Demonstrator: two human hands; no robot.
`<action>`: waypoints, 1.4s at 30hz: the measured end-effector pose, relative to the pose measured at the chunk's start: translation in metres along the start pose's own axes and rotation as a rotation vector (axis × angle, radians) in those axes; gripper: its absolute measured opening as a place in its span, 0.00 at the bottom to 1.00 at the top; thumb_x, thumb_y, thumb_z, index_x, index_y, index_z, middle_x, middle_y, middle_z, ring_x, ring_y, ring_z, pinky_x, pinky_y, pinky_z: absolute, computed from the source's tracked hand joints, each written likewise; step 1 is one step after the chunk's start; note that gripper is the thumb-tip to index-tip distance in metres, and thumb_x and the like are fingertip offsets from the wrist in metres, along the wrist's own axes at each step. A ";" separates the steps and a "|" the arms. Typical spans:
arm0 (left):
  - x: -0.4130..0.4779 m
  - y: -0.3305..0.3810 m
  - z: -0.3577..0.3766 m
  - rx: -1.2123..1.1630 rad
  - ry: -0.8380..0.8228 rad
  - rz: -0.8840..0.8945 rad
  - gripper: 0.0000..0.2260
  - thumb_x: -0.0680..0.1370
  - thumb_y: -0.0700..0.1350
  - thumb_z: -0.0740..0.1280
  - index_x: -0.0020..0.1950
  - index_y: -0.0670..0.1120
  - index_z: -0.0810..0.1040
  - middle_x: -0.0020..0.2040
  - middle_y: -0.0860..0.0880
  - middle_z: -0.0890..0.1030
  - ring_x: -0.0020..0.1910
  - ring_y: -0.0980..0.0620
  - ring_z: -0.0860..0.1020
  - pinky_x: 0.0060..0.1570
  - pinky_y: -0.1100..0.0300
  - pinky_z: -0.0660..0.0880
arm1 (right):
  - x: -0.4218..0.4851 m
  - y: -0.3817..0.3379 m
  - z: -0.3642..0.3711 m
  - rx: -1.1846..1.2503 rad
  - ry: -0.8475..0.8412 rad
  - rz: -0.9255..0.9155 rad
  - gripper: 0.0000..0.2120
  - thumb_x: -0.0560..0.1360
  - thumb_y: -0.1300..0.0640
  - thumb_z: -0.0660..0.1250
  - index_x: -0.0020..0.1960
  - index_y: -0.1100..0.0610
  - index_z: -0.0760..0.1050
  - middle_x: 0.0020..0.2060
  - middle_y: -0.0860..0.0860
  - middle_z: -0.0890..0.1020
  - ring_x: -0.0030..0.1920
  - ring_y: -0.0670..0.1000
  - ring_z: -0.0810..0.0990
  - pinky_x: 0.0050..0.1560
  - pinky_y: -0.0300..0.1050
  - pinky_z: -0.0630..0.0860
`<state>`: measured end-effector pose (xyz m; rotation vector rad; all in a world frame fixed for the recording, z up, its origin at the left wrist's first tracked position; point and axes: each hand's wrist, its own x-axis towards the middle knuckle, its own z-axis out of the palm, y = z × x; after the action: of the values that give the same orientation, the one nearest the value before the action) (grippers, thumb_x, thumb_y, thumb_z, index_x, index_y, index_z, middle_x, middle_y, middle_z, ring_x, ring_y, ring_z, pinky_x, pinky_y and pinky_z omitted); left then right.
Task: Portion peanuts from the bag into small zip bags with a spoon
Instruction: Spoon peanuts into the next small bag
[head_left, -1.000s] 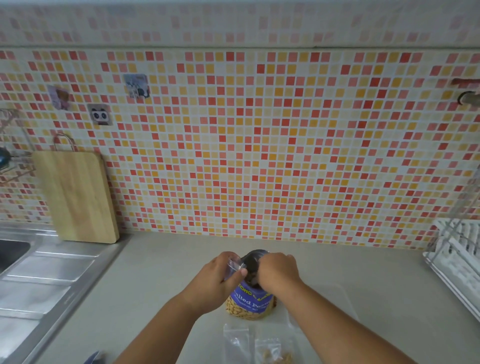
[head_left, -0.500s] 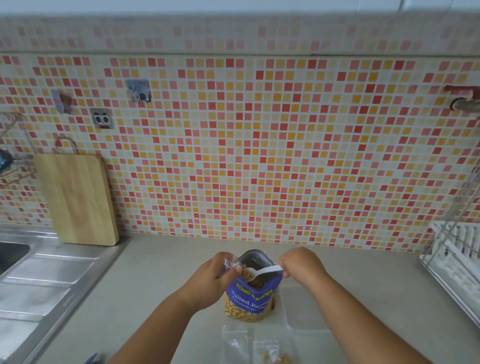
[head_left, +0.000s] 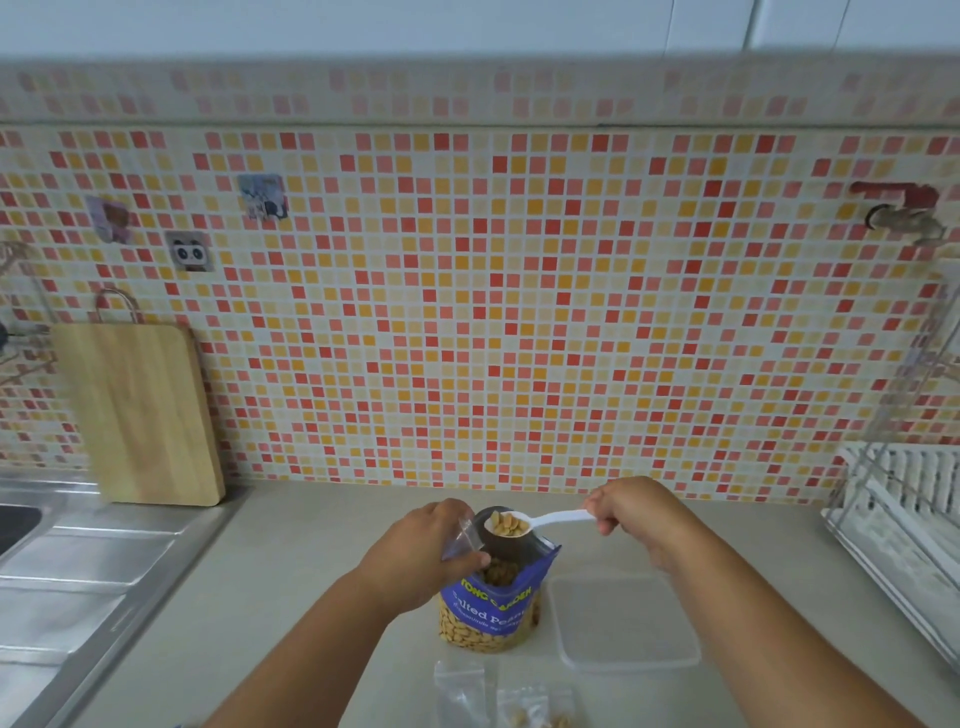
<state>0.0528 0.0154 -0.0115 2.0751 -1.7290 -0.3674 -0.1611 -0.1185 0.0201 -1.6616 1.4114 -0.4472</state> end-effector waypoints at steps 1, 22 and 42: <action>0.001 0.002 0.000 0.009 -0.005 0.000 0.24 0.74 0.60 0.66 0.66 0.53 0.67 0.63 0.51 0.76 0.56 0.52 0.75 0.51 0.60 0.75 | -0.003 -0.003 -0.002 0.024 0.008 -0.021 0.11 0.69 0.64 0.67 0.49 0.69 0.81 0.29 0.51 0.77 0.29 0.46 0.73 0.30 0.34 0.70; 0.013 0.011 0.011 -0.394 0.196 -0.053 0.14 0.78 0.54 0.62 0.62 0.50 0.70 0.53 0.52 0.77 0.49 0.55 0.78 0.42 0.66 0.74 | -0.069 -0.107 -0.008 -0.909 0.318 -0.712 0.13 0.74 0.60 0.62 0.54 0.50 0.80 0.43 0.48 0.80 0.49 0.51 0.72 0.50 0.45 0.73; 0.002 -0.006 0.024 -0.200 0.123 -0.061 0.14 0.79 0.55 0.60 0.61 0.51 0.71 0.54 0.51 0.75 0.56 0.54 0.67 0.53 0.61 0.68 | -0.007 -0.024 0.099 -0.871 -0.011 -0.010 0.18 0.76 0.52 0.62 0.64 0.56 0.73 0.60 0.53 0.77 0.61 0.54 0.74 0.59 0.43 0.68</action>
<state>0.0475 0.0114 -0.0351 1.9666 -1.4967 -0.4049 -0.0750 -0.0742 -0.0129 -2.3297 1.7121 0.2273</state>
